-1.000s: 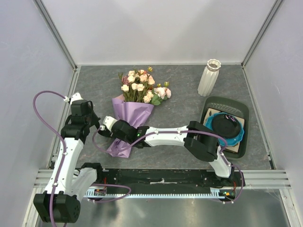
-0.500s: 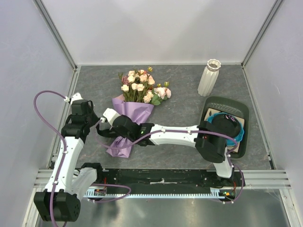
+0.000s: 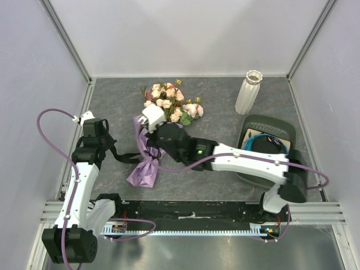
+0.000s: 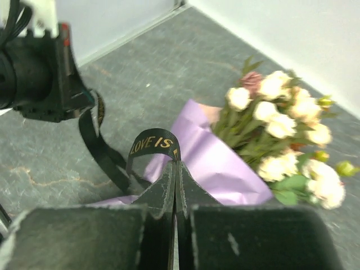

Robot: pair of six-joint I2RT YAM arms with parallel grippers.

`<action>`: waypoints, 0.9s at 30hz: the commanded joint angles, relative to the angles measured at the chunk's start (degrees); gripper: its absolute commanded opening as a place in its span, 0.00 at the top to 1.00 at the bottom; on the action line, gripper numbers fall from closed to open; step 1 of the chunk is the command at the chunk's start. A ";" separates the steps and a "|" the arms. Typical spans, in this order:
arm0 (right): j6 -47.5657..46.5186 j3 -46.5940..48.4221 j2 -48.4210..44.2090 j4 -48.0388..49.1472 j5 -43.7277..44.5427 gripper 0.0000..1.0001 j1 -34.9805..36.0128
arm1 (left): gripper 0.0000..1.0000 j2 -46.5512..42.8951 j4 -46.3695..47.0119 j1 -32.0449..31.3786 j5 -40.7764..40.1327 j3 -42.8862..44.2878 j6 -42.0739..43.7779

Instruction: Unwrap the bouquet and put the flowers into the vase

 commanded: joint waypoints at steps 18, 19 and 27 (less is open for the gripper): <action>32.11 -45.65 -24.65 5.02 2.21 1.00 -3.19 | 0.95 -1.39 0.69 1.01 -3.51 0.68 -1.19; 32.47 -46.18 -24.48 5.03 1.94 1.00 -3.28 | 0.89 -1.31 0.51 1.09 -3.51 1.03 -0.93; 26.24 -44.87 -21.93 3.36 -4.65 0.43 -3.54 | 0.04 -3.15 1.65 0.92 11.30 2.27 3.90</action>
